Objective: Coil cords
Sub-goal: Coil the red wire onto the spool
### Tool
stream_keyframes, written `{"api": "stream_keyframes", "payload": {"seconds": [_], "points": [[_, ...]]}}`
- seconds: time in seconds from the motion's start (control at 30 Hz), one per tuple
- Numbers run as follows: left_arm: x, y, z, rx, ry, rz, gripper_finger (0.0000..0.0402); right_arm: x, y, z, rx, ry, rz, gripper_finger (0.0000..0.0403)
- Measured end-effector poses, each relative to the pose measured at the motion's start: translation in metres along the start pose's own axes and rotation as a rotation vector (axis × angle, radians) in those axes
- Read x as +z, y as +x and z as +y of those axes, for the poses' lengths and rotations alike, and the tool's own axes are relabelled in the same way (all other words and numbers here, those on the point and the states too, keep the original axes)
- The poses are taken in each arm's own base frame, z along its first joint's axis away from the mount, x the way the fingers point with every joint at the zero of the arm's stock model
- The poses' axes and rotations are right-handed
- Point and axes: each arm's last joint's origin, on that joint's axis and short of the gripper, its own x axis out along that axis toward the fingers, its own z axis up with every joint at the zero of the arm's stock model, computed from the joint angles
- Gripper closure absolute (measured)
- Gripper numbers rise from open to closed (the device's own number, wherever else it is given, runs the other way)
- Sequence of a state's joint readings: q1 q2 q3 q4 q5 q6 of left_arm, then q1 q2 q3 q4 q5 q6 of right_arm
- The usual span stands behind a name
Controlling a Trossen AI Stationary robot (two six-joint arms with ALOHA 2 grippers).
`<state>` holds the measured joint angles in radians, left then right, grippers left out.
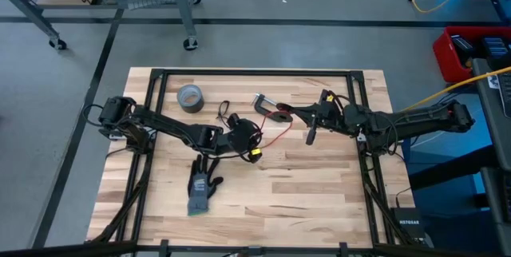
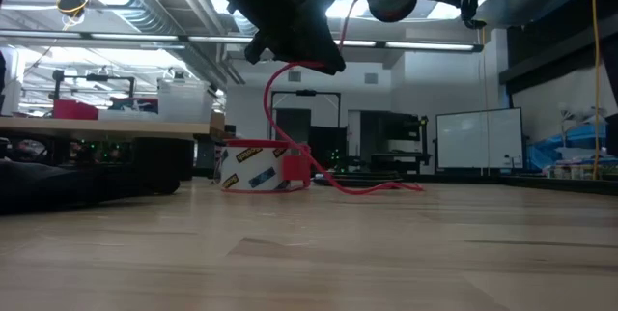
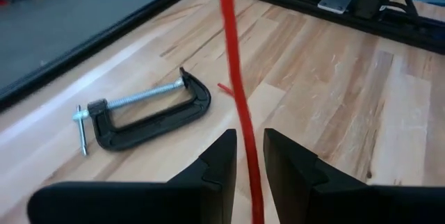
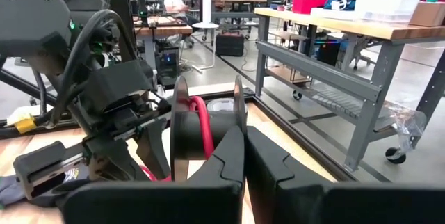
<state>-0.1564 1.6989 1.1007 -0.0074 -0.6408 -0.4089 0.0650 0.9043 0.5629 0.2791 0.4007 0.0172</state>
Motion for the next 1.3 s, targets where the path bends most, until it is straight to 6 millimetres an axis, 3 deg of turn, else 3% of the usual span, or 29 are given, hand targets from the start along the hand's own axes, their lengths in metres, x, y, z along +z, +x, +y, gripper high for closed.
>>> {"api": "stream_keyframes", "payload": {"seconds": [0.43, 1.3], "points": [[0.012, -0.009, 0.013, 0.024, 0.026, 0.006, 0.0336, 0.000, 0.000, 0.000, 0.000, 0.000, 0.000, 0.0398], [-0.003, -0.020, 0.011, 0.045, 0.031, 0.122, 0.0336, -0.002, 0.000, 0.000, -0.011, -0.008, 0.018, 0.0398]]}}
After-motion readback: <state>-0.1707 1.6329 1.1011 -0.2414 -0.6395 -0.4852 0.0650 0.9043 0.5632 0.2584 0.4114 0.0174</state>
